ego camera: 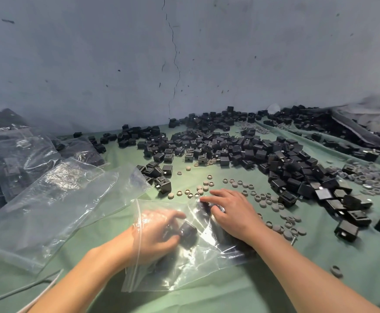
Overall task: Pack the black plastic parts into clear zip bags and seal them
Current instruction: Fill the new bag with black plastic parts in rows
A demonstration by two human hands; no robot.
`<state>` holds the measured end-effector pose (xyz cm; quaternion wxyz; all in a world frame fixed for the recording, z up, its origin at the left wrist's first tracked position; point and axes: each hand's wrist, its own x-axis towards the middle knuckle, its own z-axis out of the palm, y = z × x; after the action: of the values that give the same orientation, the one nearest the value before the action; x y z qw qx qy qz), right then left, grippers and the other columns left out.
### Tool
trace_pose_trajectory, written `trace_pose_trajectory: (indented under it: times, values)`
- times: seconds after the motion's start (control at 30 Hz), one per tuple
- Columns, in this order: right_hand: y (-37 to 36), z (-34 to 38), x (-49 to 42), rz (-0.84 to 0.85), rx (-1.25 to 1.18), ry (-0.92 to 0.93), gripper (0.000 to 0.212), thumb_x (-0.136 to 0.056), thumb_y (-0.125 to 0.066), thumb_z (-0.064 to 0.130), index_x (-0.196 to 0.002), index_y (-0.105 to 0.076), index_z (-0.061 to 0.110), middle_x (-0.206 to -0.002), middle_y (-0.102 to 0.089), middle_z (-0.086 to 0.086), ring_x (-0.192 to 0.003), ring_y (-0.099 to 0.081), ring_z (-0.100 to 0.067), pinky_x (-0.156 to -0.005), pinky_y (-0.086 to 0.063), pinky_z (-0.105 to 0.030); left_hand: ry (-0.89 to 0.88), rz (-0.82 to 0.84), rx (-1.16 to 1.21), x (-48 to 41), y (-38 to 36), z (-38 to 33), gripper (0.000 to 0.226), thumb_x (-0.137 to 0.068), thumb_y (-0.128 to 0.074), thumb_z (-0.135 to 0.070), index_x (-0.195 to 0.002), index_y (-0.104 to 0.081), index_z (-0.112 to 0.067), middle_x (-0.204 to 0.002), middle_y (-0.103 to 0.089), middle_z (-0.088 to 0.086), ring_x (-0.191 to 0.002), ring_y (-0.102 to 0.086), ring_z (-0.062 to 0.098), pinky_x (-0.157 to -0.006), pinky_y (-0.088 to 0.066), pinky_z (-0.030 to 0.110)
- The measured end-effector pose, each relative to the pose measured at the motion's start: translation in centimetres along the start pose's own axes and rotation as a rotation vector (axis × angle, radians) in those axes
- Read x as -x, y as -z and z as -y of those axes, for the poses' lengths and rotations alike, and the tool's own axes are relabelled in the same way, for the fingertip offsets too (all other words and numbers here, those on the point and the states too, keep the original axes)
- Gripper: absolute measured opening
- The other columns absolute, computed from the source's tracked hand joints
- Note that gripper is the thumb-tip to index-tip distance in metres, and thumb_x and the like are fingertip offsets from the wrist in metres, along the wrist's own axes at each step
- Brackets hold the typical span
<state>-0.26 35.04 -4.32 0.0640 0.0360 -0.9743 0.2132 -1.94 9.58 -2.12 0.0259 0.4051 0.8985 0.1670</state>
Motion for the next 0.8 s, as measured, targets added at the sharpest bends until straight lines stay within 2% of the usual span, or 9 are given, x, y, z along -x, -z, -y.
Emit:
trace_pose_trajectory:
  times: [0.1,0.17,0.27,0.4,0.47,0.57,0.67,0.7,0.8]
  values:
    - [0.2,0.1,0.1,-0.026,-0.045,-0.011,0.049,-0.1,-0.035,0.029,-0.145,-0.044,0.048,-0.155,-0.041,0.013,-0.144,-0.029,-0.009,-0.12,-0.014,-0.034,0.02,0.04,0.084,-0.8,-0.2,-0.6,0.04,-0.097,-0.05,-0.048,-0.134,-0.045,-0.036,-0.092,-0.055,-0.027,-0.081,-0.051,-0.023,-0.07,-0.04,0.002]
    - [0.1,0.1,0.2,-0.037,-0.05,-0.03,0.051,-0.102,-0.033,0.028,-0.15,-0.035,0.046,-0.159,-0.036,0.011,-0.148,-0.024,-0.01,-0.122,-0.011,-0.036,0.018,0.038,0.116,-1.9,-0.1,-0.9,0.036,-0.096,-0.053,-0.048,-0.127,-0.051,-0.029,-0.095,-0.058,-0.019,-0.078,-0.056,-0.013,-0.069,-0.045,0.006]
    - [-0.1,0.2,0.3,-0.022,0.014,-0.078,0.055,-0.104,-0.028,0.032,-0.157,-0.016,0.042,-0.165,-0.02,0.009,-0.154,-0.008,-0.012,-0.126,-0.002,-0.043,0.008,0.004,0.096,-3.4,-0.1,-1.3,0.034,-0.096,-0.056,-0.044,-0.121,-0.056,-0.021,-0.101,-0.06,-0.011,-0.084,-0.057,-0.002,-0.075,-0.048,0.011]
    - [0.0,0.2,0.3,0.0,0.015,-0.091,0.053,-0.105,-0.026,0.033,-0.157,-0.02,0.04,-0.165,-0.023,0.008,-0.153,-0.011,-0.011,-0.126,-0.007,-0.04,0.098,-0.005,0.189,-4.3,-1.3,-1.4,0.03,-0.091,-0.06,-0.045,-0.111,-0.056,-0.022,-0.087,-0.059,-0.014,-0.067,-0.055,-0.006,-0.062,-0.045,0.005]
    - [0.0,0.2,0.2,0.01,0.02,-0.091,0.053,-0.105,-0.026,0.033,-0.157,-0.022,0.04,-0.165,-0.024,0.008,-0.153,-0.013,-0.011,-0.126,-0.007,-0.039,0.143,-0.018,0.233,-4.7,-2.3,-1.0,0.034,-0.085,-0.057,-0.054,-0.104,-0.053,-0.026,-0.085,-0.062,-0.009,-0.066,-0.058,-0.002,-0.064,-0.05,0.013]
    - [0.1,0.3,0.2,0.001,0.003,-0.09,0.052,-0.106,-0.026,0.032,-0.157,-0.023,0.039,-0.164,-0.027,0.008,-0.152,-0.015,-0.011,-0.126,-0.007,-0.038,0.241,-0.03,0.255,-4.7,-3.4,0.0,0.049,-0.082,-0.059,-0.061,-0.113,-0.053,-0.023,-0.099,-0.064,-0.003,-0.084,-0.066,0.016,-0.078,-0.059,0.035]
    - [0.3,0.5,0.5,-0.019,-0.037,-0.089,0.052,-0.106,-0.026,0.033,-0.157,-0.021,0.04,-0.162,-0.031,0.009,-0.151,-0.019,-0.011,-0.124,-0.009,-0.037,0.138,-0.044,0.294,-3.9,-3.7,0.4,0.065,-0.078,-0.056,-0.072,-0.123,-0.048,-0.026,-0.103,-0.06,-0.004,-0.087,-0.063,0.015,-0.079,-0.057,0.039]
    - [0.3,0.5,0.6,-0.025,-0.055,-0.091,0.053,-0.106,-0.026,0.034,-0.158,-0.017,0.04,-0.162,-0.032,0.008,-0.151,-0.021,-0.011,-0.124,-0.011,-0.037,0.095,-0.069,0.301,-3.5,-3.7,0.5,0.061,-0.08,-0.054,-0.072,-0.119,-0.048,-0.024,-0.098,-0.059,-0.003,-0.081,-0.061,0.012,-0.074,-0.057,0.037]
    - [0.3,0.5,0.6,-0.039,-0.115,-0.104,0.059,-0.107,-0.026,0.04,-0.159,0.002,0.037,-0.158,-0.038,0.001,-0.147,-0.03,-0.015,-0.122,-0.018,-0.039,0.024,-0.115,0.178,-2.5,-2.9,0.6,0.036,-0.09,-0.044,-0.063,-0.106,-0.045,-0.03,-0.078,-0.052,-0.016,-0.067,-0.054,-0.007,-0.057,-0.046,0.014]
